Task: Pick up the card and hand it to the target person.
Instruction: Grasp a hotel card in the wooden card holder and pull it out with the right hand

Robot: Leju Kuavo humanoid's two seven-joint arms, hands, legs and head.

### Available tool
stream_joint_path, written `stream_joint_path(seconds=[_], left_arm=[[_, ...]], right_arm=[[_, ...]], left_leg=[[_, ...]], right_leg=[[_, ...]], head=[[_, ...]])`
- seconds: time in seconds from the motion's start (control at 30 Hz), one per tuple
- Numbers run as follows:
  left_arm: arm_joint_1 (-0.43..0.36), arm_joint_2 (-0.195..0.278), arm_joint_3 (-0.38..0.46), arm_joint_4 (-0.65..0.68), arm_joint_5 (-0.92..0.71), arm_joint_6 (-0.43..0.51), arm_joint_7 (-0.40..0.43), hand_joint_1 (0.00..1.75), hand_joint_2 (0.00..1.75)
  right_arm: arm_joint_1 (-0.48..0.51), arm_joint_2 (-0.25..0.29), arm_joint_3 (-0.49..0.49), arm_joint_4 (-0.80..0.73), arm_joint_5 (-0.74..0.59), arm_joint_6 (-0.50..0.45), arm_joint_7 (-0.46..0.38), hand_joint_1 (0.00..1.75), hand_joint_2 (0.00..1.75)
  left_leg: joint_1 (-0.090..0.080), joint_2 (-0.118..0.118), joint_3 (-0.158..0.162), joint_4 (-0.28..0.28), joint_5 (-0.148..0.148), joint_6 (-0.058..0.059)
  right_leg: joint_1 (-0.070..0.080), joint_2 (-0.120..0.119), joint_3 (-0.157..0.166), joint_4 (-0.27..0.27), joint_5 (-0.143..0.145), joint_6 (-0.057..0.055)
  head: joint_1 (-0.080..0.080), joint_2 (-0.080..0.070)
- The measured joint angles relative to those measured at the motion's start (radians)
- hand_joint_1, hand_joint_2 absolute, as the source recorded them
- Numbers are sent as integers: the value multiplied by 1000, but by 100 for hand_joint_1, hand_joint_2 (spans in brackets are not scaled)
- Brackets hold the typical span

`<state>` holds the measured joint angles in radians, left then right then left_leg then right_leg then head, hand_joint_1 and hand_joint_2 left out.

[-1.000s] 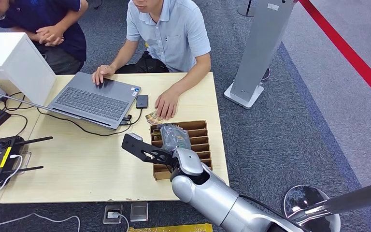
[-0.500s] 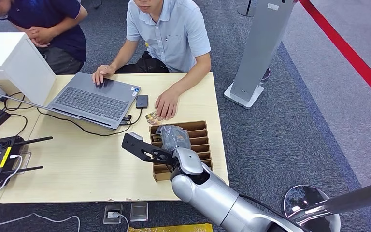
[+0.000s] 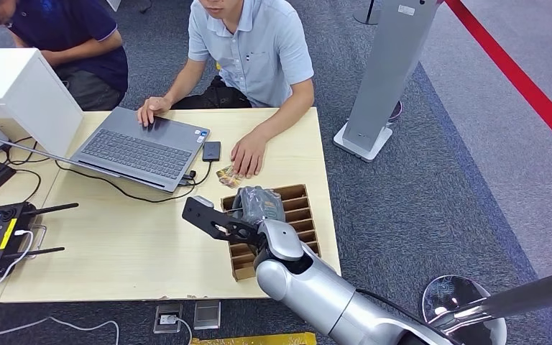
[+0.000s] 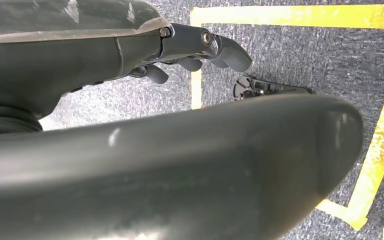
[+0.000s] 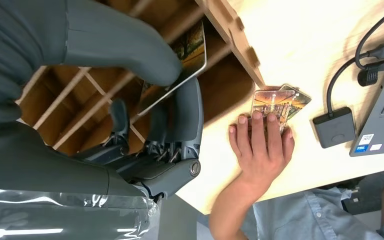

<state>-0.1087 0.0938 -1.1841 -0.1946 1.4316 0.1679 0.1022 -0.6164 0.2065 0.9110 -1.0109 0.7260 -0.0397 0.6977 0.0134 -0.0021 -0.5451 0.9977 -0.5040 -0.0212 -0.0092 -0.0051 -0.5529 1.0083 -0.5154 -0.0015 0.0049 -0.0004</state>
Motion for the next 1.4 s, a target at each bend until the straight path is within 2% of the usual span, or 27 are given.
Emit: stream_joint_path(seconds=[0.27, 0.5, 0.83, 1.03, 1.4], left_arm=[[0, 0, -6, 0, -1, 0, 0, 0, 0], [0, 0, -8, 0, -1, 6, -2, 0, 0], [0, 0, -8, 0, 4, 11, -11, 0, 0], [1, 0, -8, 0, 11, 10, -23, 0, 0], [4, 0, -8, 0, 13, 7, -44, 0, 0]], right_arm=[[0, -5, 3, 0, -11, -6, 0, 151, 175], [-4, -5, 9, 0, -33, -16, -7, 148, 175], [-6, -8, 25, -11, -30, -68, -65, 148, 175], [-9, -37, 25, -122, -13, -109, -81, 148, 175], [-7, -141, 6, -413, 27, -150, -105, 148, 175]], left_leg=[[0, 0, 0, 0, 0, 0], [0, 0, 0, 0, 0, 0], [0, 0, 0, 0, 0, 0], [0, 0, 0, 0, 0, 0], [0, 0, 0, 0, 0, 0]], right_leg=[[0, 0, 0, 0, 0, 0], [0, 0, 0, 0, 0, 0], [0, 0, 0, 0, 0, 0], [0, 0, 0, 0, 0, 0], [0, 0, 0, 0, 0, 0]], head=[[0, 0], [0, 0], [0, 0], [-1, 0], [0, 0]])
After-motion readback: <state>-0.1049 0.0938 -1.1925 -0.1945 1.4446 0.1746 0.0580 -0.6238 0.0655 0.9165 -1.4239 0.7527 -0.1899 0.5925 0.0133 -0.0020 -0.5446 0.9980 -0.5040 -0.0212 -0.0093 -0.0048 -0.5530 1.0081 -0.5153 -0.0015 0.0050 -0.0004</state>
